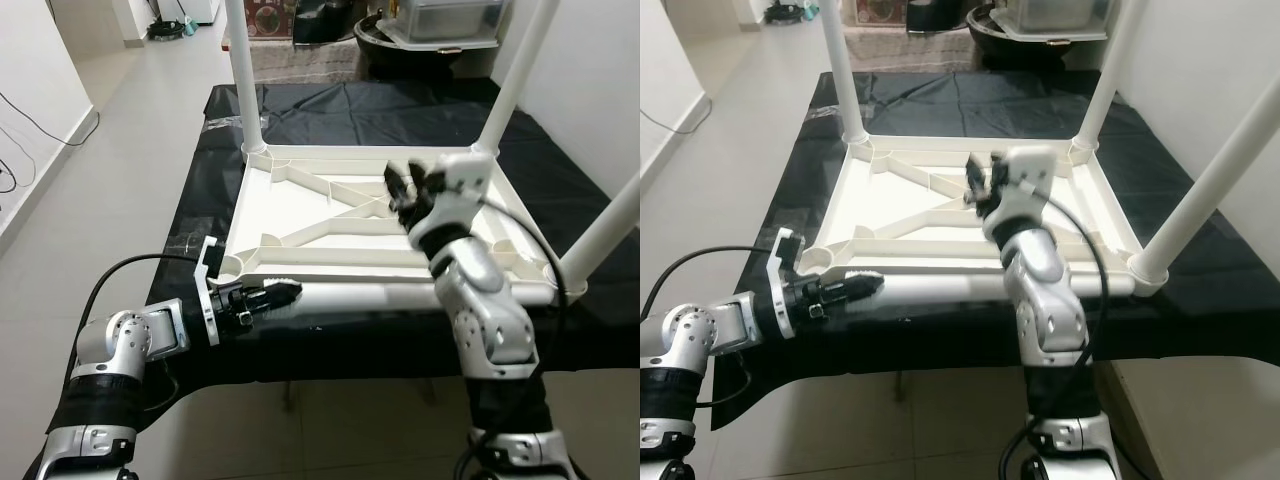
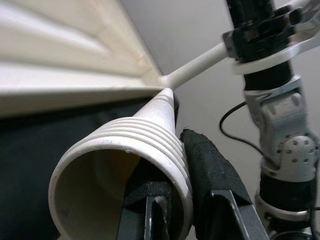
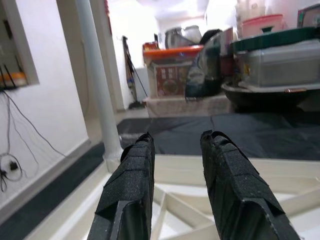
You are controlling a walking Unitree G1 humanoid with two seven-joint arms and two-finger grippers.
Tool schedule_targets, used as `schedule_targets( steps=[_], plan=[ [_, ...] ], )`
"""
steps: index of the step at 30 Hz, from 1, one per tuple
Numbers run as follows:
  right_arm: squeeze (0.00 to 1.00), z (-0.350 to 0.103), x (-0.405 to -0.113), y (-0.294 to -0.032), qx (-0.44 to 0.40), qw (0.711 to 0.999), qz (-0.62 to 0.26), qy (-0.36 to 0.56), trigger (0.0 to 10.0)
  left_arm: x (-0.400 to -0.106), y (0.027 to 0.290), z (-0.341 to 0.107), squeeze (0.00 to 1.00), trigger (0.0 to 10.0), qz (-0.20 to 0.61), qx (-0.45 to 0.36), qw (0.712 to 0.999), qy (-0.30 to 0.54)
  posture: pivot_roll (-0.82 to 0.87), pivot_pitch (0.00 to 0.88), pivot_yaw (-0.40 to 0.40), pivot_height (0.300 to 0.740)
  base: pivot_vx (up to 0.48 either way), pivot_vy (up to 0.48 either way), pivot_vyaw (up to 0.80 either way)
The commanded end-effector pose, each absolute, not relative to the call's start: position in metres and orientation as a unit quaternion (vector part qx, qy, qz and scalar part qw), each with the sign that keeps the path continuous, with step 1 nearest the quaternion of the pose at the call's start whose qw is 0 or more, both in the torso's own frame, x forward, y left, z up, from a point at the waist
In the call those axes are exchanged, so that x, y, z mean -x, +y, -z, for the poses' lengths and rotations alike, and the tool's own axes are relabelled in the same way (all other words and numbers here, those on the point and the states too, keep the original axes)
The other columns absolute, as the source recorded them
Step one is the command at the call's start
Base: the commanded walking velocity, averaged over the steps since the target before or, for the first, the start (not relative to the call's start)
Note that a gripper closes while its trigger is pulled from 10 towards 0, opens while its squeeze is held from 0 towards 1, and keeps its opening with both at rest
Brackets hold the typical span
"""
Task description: Building children table
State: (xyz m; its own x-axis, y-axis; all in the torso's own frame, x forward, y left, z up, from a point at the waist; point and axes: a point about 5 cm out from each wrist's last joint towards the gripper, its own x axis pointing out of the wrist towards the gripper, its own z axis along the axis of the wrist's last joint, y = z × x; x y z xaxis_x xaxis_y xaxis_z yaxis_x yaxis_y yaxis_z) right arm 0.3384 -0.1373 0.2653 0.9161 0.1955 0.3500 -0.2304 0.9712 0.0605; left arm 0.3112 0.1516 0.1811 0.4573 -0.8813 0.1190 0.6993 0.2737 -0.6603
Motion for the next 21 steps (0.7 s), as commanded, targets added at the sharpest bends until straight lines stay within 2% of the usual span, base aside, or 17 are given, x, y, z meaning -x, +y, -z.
schedule_targets(
  steps=[1, 8, 10, 14, 15, 16, 19, 20, 21],
  plan=[
    [0.00, -0.268, -0.341, -0.137, -0.062, 0.976, -0.111, -0.177, 10.0, -0.309, 0.155, -0.193, 0.00, 0.0, 0.503, 0.339, 0.788, 0.103, 0.09, 0.061, -0.032, 0.740, 0.000, 0.000, 0.00],
    [0.00, -0.290, -0.348, -0.137, -0.094, 0.966, -0.119, -0.208, 10.0, -0.299, 0.145, -0.218, 0.00, 0.0, 0.525, 0.341, 0.779, 0.043, 0.09, 0.025, -0.041, 0.740, 0.000, 0.000, 0.00],
    [0.00, -0.298, -0.352, -0.141, -0.145, 0.959, -0.117, -0.211, 10.0, -0.292, 0.144, -0.222, 0.00, 0.0, 0.517, 0.336, 0.787, 0.022, 0.10, 0.000, -0.043, 0.740, 0.000, 0.000, 0.00],
    [0.00, -0.297, -0.356, -0.143, -0.177, 0.957, -0.116, -0.201, 10.0, -0.287, 0.146, -0.222, 0.00, 0.0, 0.503, 0.330, 0.799, 0.008, 0.10, 0.000, -0.048, 0.740, 0.000, 0.000, 0.00],
    [1.00, -0.292, -0.358, -0.144, -0.190, 0.956, -0.119, -0.191, 10.0, -0.284, 0.148, -0.221, 0.00, 0.0, 0.490, 0.319, 0.811, 0.002, 0.10, 0.000, -0.049, 0.740, 0.000, 0.000, 0.00],
    [1.00, -0.292, -0.358, -0.144, -0.190, 0.956, -0.119, -0.191, 10.0, -0.284, 0.148, -0.221, 0.00, 0.0, 0.490, 0.319, 0.811, 0.002, 0.10, 0.000, -0.049, 0.740, 0.000, 0.000, 0.00],
    [1.00, -0.290, -0.359, -0.150, -0.232, 0.946, -0.122, -0.189, 10.0, -0.277, 0.156, -0.215, 0.00, 0.0, 0.454, 0.306, 0.837, -0.004, 0.11, 0.000, -0.059, 0.740, 0.000, 0.000, 0.00],
    [1.00, -0.290, -0.360, -0.152, -0.256, 0.940, -0.121, -0.188, 10.0, -0.276, 0.161, -0.210, 0.00, 3.3, 0.427, 0.299, 0.853, -0.005, 0.11, 0.000, -0.058, 0.740, 0.000, 0.000, 0.00],
    [1.00, -0.290, -0.362, -0.154, -0.273, 0.936, -0.123, -0.185, 10.0, -0.277, 0.167, -0.206, 0.00, 10.0, 0.396, 0.293, 0.870, -0.009, 0.11, 0.000, -0.060, 0.740, 0.000, 0.000, 0.00]
  ],
)
